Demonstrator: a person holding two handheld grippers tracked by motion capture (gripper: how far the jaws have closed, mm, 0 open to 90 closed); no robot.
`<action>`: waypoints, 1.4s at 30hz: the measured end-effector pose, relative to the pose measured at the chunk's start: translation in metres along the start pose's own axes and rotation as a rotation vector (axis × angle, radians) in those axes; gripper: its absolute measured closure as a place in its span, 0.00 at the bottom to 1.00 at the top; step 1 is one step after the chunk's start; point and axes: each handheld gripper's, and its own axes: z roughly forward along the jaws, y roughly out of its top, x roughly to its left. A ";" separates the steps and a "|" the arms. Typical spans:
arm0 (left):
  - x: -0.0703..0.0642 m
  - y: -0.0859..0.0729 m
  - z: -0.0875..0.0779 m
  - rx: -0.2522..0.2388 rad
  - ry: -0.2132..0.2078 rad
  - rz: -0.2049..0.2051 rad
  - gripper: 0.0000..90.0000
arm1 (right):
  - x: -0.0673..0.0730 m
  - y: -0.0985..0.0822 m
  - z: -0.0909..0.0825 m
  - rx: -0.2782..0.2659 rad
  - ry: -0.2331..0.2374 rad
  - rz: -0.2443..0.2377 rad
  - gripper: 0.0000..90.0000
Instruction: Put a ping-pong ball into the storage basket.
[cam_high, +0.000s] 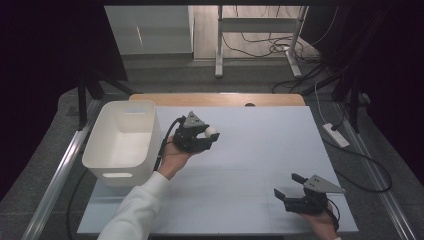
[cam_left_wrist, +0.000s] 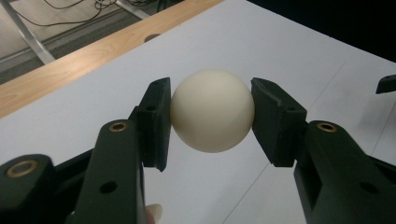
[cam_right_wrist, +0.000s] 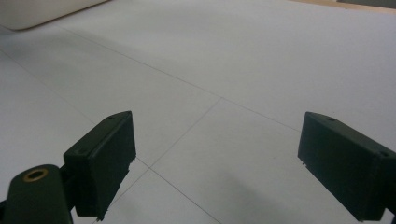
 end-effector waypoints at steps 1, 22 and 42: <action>0.000 0.000 -0.001 -0.002 0.000 -0.002 0.56 | 0.000 0.000 0.000 0.000 0.000 0.000 0.12; 0.019 0.010 -0.041 -0.070 0.063 -0.033 0.56 | 0.000 0.001 0.000 -0.006 0.002 0.000 0.12; 0.037 0.004 -0.071 -0.089 0.115 -0.072 0.56 | 0.000 0.001 0.001 -0.004 0.004 0.000 0.12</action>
